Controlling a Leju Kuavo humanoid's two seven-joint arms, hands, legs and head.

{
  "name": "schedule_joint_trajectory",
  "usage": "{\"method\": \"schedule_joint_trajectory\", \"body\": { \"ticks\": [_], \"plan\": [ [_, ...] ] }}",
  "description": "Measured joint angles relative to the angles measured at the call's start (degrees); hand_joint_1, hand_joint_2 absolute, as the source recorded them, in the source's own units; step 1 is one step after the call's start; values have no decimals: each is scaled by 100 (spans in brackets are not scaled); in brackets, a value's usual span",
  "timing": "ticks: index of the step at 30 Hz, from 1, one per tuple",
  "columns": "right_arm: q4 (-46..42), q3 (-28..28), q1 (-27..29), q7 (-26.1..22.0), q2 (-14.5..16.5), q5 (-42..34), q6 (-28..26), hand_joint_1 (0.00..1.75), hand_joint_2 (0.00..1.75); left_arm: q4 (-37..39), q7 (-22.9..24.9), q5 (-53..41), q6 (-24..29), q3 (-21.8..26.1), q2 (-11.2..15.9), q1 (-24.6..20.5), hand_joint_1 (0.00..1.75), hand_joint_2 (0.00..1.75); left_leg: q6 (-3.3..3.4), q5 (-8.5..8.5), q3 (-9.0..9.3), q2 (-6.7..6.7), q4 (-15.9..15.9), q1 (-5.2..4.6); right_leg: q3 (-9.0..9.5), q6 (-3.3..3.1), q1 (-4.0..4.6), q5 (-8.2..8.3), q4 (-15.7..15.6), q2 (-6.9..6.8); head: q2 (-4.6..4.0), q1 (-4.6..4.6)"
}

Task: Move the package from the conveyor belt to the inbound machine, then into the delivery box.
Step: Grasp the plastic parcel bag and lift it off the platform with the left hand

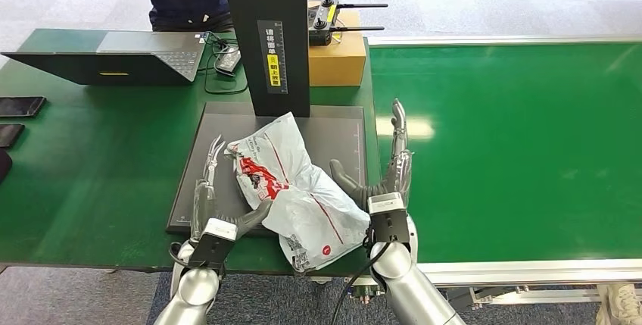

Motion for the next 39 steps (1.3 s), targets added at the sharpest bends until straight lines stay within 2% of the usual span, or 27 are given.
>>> {"method": "schedule_joint_trajectory", "body": {
  "ticks": [10, 18, 21, 26, 32, 39],
  "plan": [
    [-286, 5, 46, 0, -85, -72, 221, 0, 175, -241, 326, -473, -89, -36, 21, 79, 0, 175, 0, 0, 0, 0, 1, 0, -1, 0, 0, 0, 0, 0, 0, 1],
    [-1239, 5, 537, -3, -239, -137, -117, 0, 175, -877, 603, -1167, -698, -184, 176, 204, 0, 175, -1, -2, -1, -1, 0, 0, -2, -2, 0, -3, 0, -1, 0, 0],
    [-1472, -13, 723, -4, -295, -258, -75, 0, 175, -1064, 651, -1362, -944, -332, 266, 209, 0, 175, -2, -2, -1, -1, -1, 0, -3, -3, 0, -3, -1, -1, 0, 0],
    [-1588, -198, 977, -4, -320, -419, 577, 0, 175, -1173, 836, -1652, -1373, -621, 410, 71, 0, 175, -1, -1, 1, -1, 0, 0, -2, -2, 0, -2, -1, -1, 0, 0],
    [-1580, -503, 1241, 35, -314, -546, 1182, 0, 175, -1077, 978, -1721, -1966, -1050, 596, -383, 0, 175, -1, 0, 1, -1, 1, 0, -1, -2, 0, 0, 0, -1, 0, 0],
    [-1466, -995, 1558, 783, -301, -112, 2310, 0, 175, -694, 1094, -1616, -2220, -1378, 730, -919, 0, 175, -1, 0, -1, -1, 1, 0, -2, -3, 0, -1, -1, -1, 0, 0]
  ]
}}
